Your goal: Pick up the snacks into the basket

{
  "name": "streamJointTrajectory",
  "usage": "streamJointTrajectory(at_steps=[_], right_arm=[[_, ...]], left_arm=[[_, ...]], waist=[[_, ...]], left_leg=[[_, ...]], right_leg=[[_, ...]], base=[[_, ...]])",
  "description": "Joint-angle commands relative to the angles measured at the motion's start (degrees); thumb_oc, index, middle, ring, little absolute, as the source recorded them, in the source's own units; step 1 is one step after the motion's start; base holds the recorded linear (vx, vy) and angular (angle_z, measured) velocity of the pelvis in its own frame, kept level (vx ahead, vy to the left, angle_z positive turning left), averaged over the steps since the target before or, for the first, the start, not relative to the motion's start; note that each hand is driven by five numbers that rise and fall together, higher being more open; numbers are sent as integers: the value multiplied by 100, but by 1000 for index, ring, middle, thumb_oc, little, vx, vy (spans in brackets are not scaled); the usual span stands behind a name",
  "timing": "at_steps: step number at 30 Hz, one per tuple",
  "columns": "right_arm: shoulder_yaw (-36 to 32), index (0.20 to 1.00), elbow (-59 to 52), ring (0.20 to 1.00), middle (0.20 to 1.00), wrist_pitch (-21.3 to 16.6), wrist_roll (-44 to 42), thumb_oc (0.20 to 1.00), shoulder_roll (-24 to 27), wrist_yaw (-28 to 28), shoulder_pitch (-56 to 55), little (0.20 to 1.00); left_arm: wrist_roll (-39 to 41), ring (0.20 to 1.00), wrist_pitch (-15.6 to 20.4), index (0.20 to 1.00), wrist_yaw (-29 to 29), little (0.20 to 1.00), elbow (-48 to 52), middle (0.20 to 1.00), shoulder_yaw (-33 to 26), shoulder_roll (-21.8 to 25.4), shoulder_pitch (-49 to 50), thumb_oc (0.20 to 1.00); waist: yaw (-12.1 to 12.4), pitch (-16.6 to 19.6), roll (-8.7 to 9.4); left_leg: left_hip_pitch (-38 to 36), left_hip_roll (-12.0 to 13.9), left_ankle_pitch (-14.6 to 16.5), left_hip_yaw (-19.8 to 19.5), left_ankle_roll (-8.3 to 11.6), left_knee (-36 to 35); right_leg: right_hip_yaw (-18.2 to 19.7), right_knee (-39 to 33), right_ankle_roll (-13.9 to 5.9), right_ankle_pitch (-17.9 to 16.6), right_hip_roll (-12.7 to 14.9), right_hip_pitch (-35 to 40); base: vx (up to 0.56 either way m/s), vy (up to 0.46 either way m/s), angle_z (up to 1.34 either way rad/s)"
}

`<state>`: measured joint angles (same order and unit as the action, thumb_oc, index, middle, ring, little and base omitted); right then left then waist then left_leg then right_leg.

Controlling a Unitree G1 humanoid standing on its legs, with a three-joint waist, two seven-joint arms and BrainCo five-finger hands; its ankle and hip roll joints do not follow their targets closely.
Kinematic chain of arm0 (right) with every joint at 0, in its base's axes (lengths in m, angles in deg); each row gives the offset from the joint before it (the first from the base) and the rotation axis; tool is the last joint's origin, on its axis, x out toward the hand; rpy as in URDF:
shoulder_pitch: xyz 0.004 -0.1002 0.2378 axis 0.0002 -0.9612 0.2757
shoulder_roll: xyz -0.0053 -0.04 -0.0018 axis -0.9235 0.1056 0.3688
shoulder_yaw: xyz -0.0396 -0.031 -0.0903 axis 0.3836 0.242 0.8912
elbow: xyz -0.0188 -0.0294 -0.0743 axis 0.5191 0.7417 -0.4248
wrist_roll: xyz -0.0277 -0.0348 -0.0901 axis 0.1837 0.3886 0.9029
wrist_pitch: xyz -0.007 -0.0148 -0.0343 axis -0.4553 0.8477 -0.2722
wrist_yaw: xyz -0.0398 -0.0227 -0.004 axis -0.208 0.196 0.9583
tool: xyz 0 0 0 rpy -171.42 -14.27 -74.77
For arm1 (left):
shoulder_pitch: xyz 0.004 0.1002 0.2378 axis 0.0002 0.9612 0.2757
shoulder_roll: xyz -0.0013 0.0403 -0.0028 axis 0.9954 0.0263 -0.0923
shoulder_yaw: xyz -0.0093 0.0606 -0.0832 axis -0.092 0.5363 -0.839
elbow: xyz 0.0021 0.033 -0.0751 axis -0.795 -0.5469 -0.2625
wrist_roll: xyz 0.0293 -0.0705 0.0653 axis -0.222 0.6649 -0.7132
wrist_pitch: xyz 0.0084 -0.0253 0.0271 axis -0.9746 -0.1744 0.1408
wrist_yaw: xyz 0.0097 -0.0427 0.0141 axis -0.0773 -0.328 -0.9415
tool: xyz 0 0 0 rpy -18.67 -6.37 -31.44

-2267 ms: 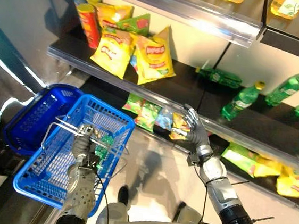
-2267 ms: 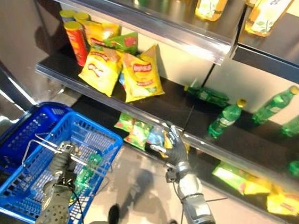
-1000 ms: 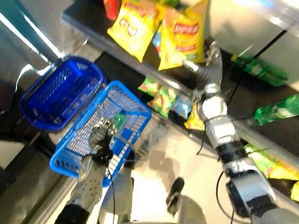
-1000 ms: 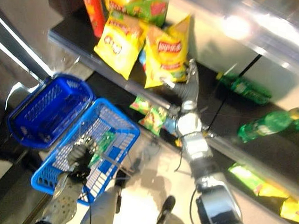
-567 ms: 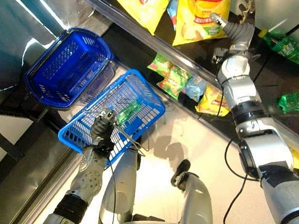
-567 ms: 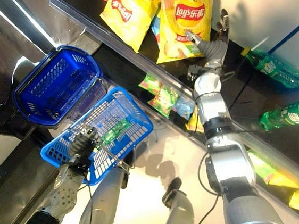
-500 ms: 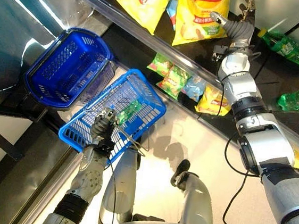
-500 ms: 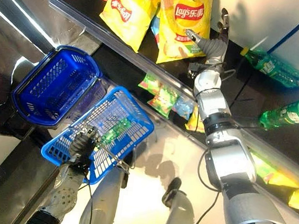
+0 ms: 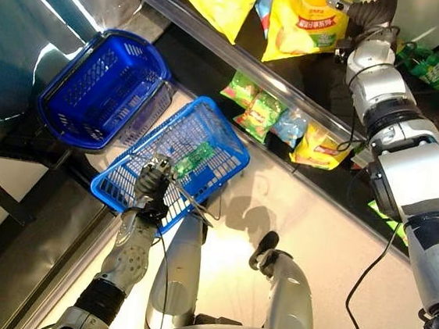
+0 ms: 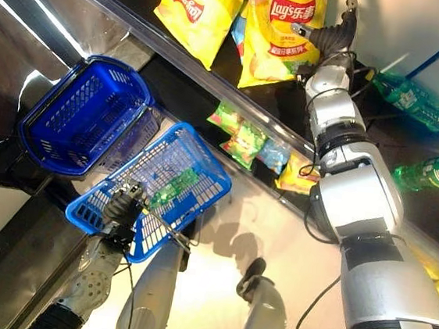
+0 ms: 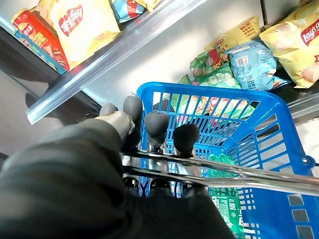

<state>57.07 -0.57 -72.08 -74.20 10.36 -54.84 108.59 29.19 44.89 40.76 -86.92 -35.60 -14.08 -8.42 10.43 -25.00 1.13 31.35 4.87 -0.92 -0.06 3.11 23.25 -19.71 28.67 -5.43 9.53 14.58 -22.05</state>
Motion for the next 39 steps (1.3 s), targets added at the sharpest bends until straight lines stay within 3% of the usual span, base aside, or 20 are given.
streamJointTrajectory(at_steps=[1,18,19,21,22,23,24,25,26,27,29,32,33,39], right_arm=[[321,1000,26,1000,1000,-132,-153,1000,219,-108,240,1000],[661,1000,811,1000,1000,389,273,1000,777,-620,261,1000],[667,1000,832,1000,1000,417,341,1000,758,-661,220,1000],[673,1000,866,1000,1000,436,404,1000,758,-691,206,1000],[674,931,866,931,931,437,403,931,750,-693,200,931],[663,445,850,445,445,423,401,445,748,-656,214,445],[663,445,850,445,445,423,401,445,748,-656,214,445],[625,200,792,200,200,385,361,200,735,-639,200,200],[610,200,774,200,200,364,328,200,754,-639,217,200],[597,200,761,200,200,358,307,200,748,-622,224,200],[587,200,730,200,200,314,283,200,762,-574,255,200],[605,200,666,200,200,255,235,200,724,-537,324,200],[592,200,650,200,200,238,199,200,709,-539,332,200],[568,200,718,200,200,204,116,200,619,-499,444,200]], left_arm=[[-85,200,499,200,515,200,1197,200,141,69,-48,200],[-53,200,267,200,643,200,1223,200,285,197,-179,200],[-66,200,249,200,642,200,1207,200,283,181,-189,200],[-81,200,227,200,653,200,1193,200,291,173,-212,200],[-80,200,227,200,652,200,1189,200,289,172,-204,200],[-66,200,237,200,658,200,1199,200,293,170,-231,200],[-66,200,237,200,658,200,1199,200,293,170,-231,200],[-78,200,254,200,651,200,1207,200,293,163,-249,200],[-83,200,257,200,647,200,1218,200,292,171,-260,200],[-85,200,265,200,635,200,1207,200,279,162,-252,200],[-87,200,283,200,626,200,1224,200,275,163,-267,200],[-105,200,307,200,605,200,1225,200,272,161,-286,200],[-108,200,309,200,603,200,1209,200,264,162,-273,200],[-33,200,326,200,590,200,1199,200,228,152,-257,200]], waist=[[116,516,-3],[405,467,-111],[414,470,-110],[416,464,-136],[415,469,-125],[412,469,-144],[412,469,-144],[408,475,-150],[412,474,-169],[411,482,-164],[414,472,-189],[409,468,-197],[409,468,-183],[403,463,-188]], left_leg=[[14,-29,570,126,-91,446],[-14,-228,439,-113,-151,233],[-69,-232,618,-146,-126,287],[-8,-249,441,-124,-167,233],[-61,-247,617,-147,-129,294],[0,-252,439,-130,-170,232],[0,-252,439,-130,-170,232],[-56,-263,618,-165,-140,290],[0,-275,440,-152,-180,224],[-52,-278,618,-175,-147,285],[-3,-294,436,-162,-189,219],[5,-301,437,-168,-201,220],[-43,-298,624,-195,-166,296],[-14,-305,606,-220,-180,294]], right_leg=[[-124,-131,-292,-553,-35,16],[-409,-170,-313,-540,10,194],[-358,-97,-380,-412,20,233],[-434,-155,-312,-533,39,201],[-379,-93,-378,-404,34,241],[-426,-155,-311,-531,41,193],[-426,-155,-311,-531,41,193],[-359,-67,-376,-398,48,213],[-417,-120,-316,-528,55,170],[-357,-51,-378,-390,54,204],[-412,-87,-308,-510,68,158],[-390,-65,-299,-499,72,125],[-331,13,-364,-354,72,159],[-337,64,-341,-337,65,126]], base=[[27,-36,12],[16,-25,10],[0,-13,6],[-1,-15,12],[-5,-11,17],[-4,0,12],[-6,-1,10],[-3,-7,5],[69,-26,2],[-82,16,3],[-41,8,1],[22,-8,0],[67,-27,-2],[10,-6,0]])
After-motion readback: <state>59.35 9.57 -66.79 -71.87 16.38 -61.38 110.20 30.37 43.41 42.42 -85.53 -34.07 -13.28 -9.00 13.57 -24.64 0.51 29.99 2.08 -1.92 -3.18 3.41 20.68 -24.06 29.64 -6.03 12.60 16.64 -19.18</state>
